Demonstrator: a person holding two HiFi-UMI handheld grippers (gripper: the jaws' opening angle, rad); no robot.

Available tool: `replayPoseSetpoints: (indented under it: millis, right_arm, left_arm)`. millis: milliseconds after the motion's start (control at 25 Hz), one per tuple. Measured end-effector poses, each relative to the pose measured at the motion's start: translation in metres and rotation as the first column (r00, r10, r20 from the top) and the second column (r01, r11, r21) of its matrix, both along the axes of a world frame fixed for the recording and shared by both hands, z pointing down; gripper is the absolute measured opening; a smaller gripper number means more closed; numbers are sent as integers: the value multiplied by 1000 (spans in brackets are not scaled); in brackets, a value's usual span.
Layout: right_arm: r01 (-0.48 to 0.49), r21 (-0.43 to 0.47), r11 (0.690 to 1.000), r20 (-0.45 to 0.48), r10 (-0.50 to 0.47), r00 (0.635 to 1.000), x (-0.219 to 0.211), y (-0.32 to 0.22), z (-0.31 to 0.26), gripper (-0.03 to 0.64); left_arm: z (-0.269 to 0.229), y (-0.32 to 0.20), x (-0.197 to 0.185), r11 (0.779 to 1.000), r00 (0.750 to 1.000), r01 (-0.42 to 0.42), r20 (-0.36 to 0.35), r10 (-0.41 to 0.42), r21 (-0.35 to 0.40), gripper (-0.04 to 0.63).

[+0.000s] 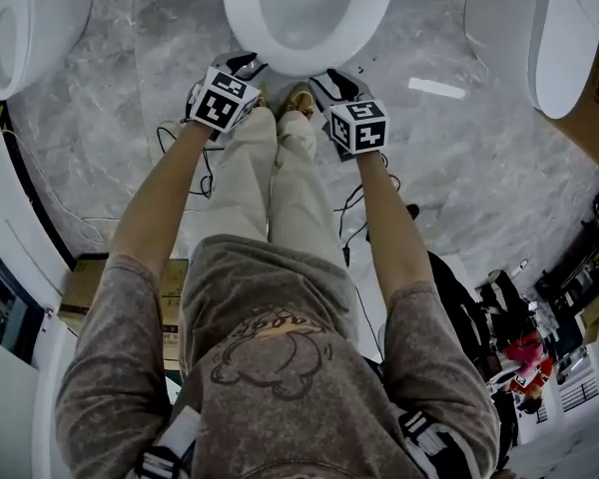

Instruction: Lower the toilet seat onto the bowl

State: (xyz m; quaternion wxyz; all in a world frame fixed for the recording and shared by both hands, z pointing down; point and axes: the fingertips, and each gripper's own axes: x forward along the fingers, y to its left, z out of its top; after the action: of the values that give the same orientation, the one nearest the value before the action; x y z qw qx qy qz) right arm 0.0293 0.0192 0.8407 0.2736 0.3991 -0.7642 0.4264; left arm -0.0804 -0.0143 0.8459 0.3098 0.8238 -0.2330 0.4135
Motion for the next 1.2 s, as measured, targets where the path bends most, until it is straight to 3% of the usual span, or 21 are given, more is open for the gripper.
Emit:
replayPoseSetpoints:
  millis: [320, 560, 720, 880, 1200]
  right_arm:
    - [-81, -21, 997, 18, 81, 997, 1, 5, 54, 187]
    - [-104, 3, 995, 32, 104, 994, 6, 4, 30, 186]
    - [-134, 97, 986, 24, 132, 991, 25, -14, -40, 186]
    - [-172, 220, 960, 51, 165, 985, 31, -33, -148, 186]
    - [-196, 463, 864, 96, 170, 981, 42, -31, -350, 186]
  left_arm:
    - [53, 6, -2, 996, 996, 87, 13, -86, -17, 124]
    - [31, -3, -4, 987, 987, 161, -13, -161, -30, 109]
    - [-43, -33, 5, 983, 983, 173, -70, -169, 59, 109]
    - [-148, -55, 7, 968, 973, 200, -146, -178, 154, 109]
    - [-367, -53, 14, 913, 928, 254, -347, -136, 320, 109]
